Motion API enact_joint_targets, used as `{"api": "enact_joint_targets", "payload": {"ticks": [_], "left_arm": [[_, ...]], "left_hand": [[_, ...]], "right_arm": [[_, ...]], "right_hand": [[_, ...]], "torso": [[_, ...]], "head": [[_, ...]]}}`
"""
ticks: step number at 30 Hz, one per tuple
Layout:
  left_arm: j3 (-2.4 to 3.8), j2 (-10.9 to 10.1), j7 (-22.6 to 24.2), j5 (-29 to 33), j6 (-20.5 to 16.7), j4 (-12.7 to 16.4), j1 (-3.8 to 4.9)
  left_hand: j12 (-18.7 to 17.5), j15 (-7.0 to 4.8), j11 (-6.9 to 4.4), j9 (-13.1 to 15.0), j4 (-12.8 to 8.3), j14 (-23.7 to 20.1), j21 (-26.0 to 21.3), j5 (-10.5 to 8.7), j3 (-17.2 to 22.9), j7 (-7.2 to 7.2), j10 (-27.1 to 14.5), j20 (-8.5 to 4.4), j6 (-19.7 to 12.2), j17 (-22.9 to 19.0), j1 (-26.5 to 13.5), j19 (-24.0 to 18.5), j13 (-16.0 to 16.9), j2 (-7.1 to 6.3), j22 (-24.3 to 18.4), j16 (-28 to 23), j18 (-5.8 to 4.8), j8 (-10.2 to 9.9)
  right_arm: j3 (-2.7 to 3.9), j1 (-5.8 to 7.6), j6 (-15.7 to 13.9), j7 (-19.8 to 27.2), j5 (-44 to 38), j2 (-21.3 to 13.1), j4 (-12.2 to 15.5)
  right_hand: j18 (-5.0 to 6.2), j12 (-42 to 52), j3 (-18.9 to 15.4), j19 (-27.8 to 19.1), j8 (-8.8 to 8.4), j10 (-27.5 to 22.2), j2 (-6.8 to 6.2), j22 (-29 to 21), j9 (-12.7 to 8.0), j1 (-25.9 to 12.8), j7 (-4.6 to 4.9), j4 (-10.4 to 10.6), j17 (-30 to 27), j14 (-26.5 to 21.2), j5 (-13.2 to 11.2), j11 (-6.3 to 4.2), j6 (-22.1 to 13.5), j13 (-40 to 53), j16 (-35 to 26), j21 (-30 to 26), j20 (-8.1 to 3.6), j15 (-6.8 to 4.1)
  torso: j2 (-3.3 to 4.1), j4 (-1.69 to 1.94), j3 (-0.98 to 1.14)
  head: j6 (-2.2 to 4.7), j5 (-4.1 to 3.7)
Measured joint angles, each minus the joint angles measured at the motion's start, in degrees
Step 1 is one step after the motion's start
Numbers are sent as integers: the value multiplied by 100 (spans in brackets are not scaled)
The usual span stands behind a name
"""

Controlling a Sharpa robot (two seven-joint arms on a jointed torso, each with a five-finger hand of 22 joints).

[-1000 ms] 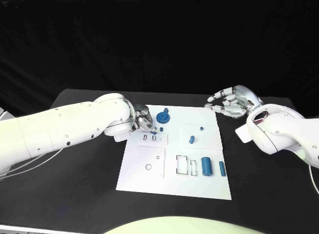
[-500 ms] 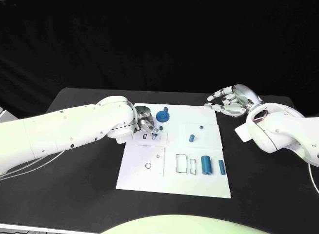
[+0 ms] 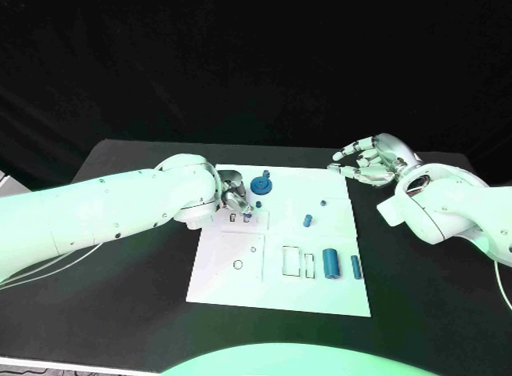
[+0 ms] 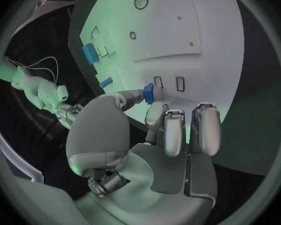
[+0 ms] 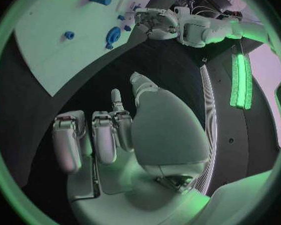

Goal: Assemble the parts on the task board

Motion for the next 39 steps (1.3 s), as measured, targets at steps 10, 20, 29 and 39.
{"api": "enact_joint_targets", "payload": {"ticks": [10,20,29,39], "left_arm": [[-3,-6,-18,-95,44,-6,-14],[-5,-4,-36,-128,117,-25,-56],[-7,-4,-40,-135,157,-28,-86],[-1,-1,-24,-210,161,-23,-102]], "left_hand": [[0,0,1,289,0,0,0,-1,0,-14,-1,0,14,-1,1,0,-1,3,-1,-3,0,0],[0,0,2,294,0,0,0,-2,0,-15,-1,0,15,-1,-19,0,-7,27,-1,-3,0,-1],[0,1,2,434,0,0,0,-6,0,-16,-2,0,16,-1,-11,0,-21,35,-1,-3,0,-9],[0,1,3,584,0,0,0,-6,0,-16,-3,0,16,-2,-11,-1,-30,35,-1,-3,0,17]], "right_arm": [[0,0,0,5,0,1,-1],[0,0,0,7,-1,7,-10],[0,-1,0,7,-2,11,-29],[0,-4,3,11,-2,17,-37]], "right_hand": [[0,0,0,0,0,0,0,-1,0,0,0,0,-1,0,0,0,0,-1,0,0,0,0],[0,0,0,0,0,0,0,-1,1,0,0,0,-1,0,0,0,0,0,0,0,0,0],[0,0,0,0,0,0,0,-2,1,0,0,0,-2,0,0,0,0,-1,0,0,0,0],[0,0,0,0,0,0,0,-2,-9,0,0,0,-2,0,25,0,0,-1,0,0,0,0]], "torso": [[0,1,1],[0,1,1],[-3,-2,2],[-4,-2,4]], "head": [[-33,10],[-62,8],[-91,23],[-94,25]]}}
